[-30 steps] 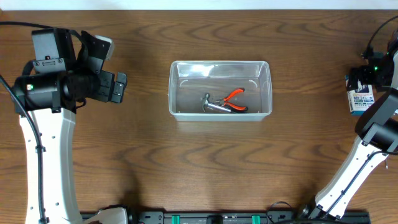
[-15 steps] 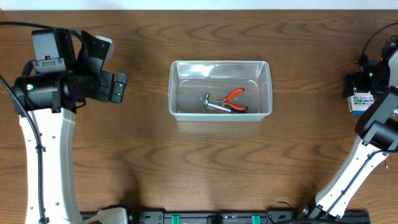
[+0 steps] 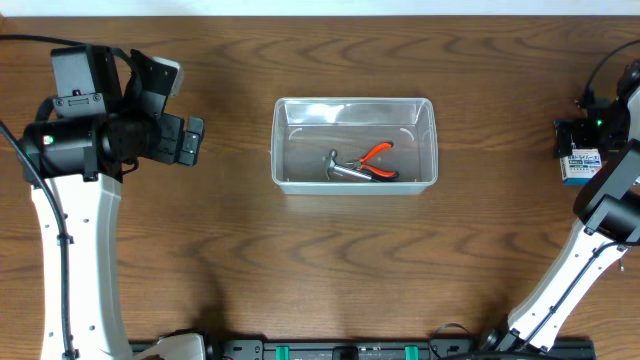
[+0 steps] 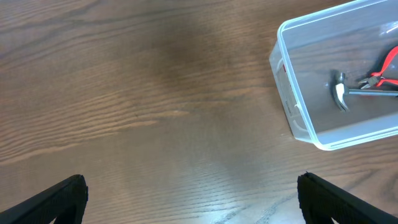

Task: Pack container
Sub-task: 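Close the right gripper on the top of the screwdriver box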

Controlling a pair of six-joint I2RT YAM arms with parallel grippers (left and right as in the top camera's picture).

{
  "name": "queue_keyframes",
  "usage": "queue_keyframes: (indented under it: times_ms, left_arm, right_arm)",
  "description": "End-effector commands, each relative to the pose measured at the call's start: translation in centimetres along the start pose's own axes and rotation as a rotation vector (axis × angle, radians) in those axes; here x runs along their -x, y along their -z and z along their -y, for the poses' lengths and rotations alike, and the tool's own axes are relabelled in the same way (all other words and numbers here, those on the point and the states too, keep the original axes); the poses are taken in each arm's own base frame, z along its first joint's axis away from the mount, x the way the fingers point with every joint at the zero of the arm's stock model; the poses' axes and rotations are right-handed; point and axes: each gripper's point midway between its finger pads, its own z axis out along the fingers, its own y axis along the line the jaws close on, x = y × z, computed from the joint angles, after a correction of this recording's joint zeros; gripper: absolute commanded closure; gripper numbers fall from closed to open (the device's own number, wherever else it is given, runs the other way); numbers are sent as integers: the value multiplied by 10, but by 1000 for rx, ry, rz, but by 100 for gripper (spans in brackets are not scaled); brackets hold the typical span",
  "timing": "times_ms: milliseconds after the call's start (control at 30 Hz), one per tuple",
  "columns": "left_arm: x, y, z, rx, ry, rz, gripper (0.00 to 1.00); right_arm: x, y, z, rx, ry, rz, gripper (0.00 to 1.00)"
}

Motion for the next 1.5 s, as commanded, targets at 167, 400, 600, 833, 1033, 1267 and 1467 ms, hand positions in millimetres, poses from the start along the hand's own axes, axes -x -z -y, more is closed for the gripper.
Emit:
queue_keyframes:
  times_ms: [167,400,600,833,1033,1267,1467]
  left_arm:
    - [1,-1,0,-9,7,3,2]
    - [1,-1,0,-9,7,3,2]
    - [1,-1,0,-9,7,3,2]
    - [1,-1,0,-9,7,3,2]
    - [1,-1,0,-9,7,3,2]
    - [1,-1,0,-9,7,3,2]
    - [1,-1,0,-9,7,3,2]
  right_arm:
    - [-5,-7,3,6,6,-18,11]
    - [-4,-7,1,14,6,-16,14]
    - [-4,-7,0,16,7,-15,12]
    - [-6,-8,-1,19,3,-21,21]
    - [-6,-8,-2,20,-12,-24,37]
    - [-6,-8,-9,25,-8,-35,51]
    - [-1,-5,-24,28,19,-38,59]
